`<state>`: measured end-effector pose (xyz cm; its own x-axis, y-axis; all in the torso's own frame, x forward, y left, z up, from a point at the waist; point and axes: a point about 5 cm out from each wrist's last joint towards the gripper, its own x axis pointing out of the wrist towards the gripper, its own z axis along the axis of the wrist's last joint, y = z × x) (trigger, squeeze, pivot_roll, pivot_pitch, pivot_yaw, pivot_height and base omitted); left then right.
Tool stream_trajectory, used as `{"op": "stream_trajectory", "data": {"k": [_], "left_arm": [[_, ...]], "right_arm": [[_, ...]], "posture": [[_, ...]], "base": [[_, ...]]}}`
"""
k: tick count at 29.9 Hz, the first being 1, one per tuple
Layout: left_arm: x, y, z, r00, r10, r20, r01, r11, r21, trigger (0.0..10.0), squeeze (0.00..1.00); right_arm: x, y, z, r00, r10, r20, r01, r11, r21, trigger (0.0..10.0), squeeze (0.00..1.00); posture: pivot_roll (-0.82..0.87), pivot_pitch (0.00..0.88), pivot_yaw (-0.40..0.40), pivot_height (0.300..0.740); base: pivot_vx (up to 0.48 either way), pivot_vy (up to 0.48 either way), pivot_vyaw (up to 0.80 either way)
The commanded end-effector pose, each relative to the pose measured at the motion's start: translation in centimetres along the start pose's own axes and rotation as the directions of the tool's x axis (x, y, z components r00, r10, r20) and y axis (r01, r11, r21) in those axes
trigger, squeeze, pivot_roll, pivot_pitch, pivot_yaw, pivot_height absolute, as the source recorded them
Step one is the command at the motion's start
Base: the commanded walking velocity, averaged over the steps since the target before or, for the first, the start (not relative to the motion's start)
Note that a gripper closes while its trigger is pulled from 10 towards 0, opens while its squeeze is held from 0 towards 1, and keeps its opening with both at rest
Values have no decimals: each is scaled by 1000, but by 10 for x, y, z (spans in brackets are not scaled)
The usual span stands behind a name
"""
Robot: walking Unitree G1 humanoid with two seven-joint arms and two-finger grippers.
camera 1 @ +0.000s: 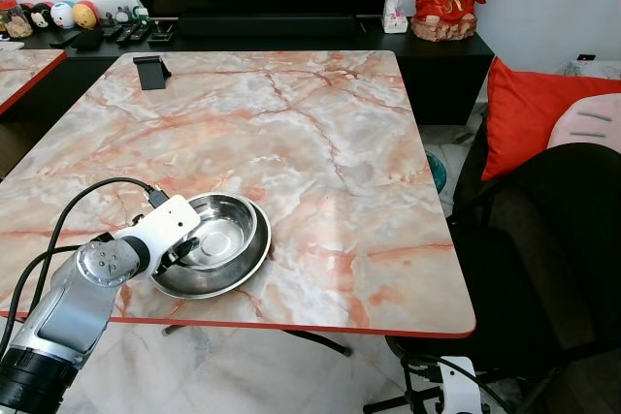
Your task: Setting the table
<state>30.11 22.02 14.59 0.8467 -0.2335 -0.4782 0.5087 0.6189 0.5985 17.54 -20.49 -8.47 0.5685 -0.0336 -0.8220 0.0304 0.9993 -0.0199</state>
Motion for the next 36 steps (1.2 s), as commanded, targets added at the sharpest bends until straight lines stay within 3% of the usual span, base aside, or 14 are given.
{"op": "stream_trajectory", "data": {"k": [1, 9, 14, 16, 17, 19, 23, 24, 26, 29, 33, 36], "left_arm": [[-4, 6, 6, 1000, 14, 11, -15, 999, 28, 10000, 0], [-5, 9, 7, 999, 35, 8, -35, 999, 29, 10000, 0], [-6, 20, 14, 988, 149, 43, -148, 989, -13, 10000, 0], [-6, 27, 15, 974, 220, 55, -217, 975, -46, 10000, 0], [-8, 35, 22, 944, 307, 118, -293, 948, -120, 10000, 0], [-10, 38, 28, 914, 363, 181, -324, 922, -213, 10000, 0], [-15, 24, 42, 843, 437, 314, -306, 869, -389, 10000, 0], [-15, 24, 42, 843, 437, 314, -306, 869, -389, 10000, 0], [-13, 4, 41, 834, 429, 348, -253, 856, -451, 10000, 0], [-13, -9, 37, 830, 424, 361, -206, 836, -508, 10000, 0], [-13, -16, 36, 811, 451, 373, -178, 797, -577, 10000, 0], [-13, -22, 37, 809, 448, 380, -187, 810, -556, 10000, 0]], "right_arm": [[0, 0, 1, 1000, 1, -2, -1, 1000, -4, 10000, 0], [0, 0, 1, 1000, 2, -2, -2, 1000, -5, 10000, 0], [0, 0, 1, 1000, 0, -2, 0, 1000, -4, 10000, 0], [0, 0, 1, 1000, 0, -1, 0, 1000, -3, 10000, 0], [0, 0, 1, 1000, -1, -1, 1, 1000, -2, 10000, 0], [0, 0, 1, 1000, -1, -1, 1, 1000, -1, 10000, 0], [0, 1, 1, 1000, -2, -1, 2, 1000, 0, 10000, 0], [0, 1, 1, 1000, -2, -1, 2, 1000, 0, 10000, 0], [0, 1, 1, 1000, -4, 1, 4, 1000, 4, 10000, 0], [0, 1, 1, 1000, -8, 4, 8, 1000, 11, 10000, 0], [0, 0, 1, 1000, -13, 5, 13, 1000, 15, 10000, 0], [0, 0, 1, 1000, -14, 5, 14, 1000, 18, 10000, 0]], "posture": [[-37, 0, 24, 720], [-35, 0, 23, 720], [-38, 0, 24, 720], [-39, 0, 25, 720], [-39, 0, 25, 720], [-38, 0, 25, 720], [-41, 0, 27, 720], [-41, 0, 27, 720], [-48, 0, 27, 720], [-52, 0, 26, 720], [-49, 0, 25, 720], [-50, 0, 25, 720]], "base": [[0, 0, 0], [0, 0, 0], [0, 0, 0], [0, 0, 0], [0, 0, 0], [0, 0, 0], [0, 0, 0], [0, 0, 0], [0, 0, 0], [0, 0, 0], [0, 0, 0], [0, 0, 0]]}}
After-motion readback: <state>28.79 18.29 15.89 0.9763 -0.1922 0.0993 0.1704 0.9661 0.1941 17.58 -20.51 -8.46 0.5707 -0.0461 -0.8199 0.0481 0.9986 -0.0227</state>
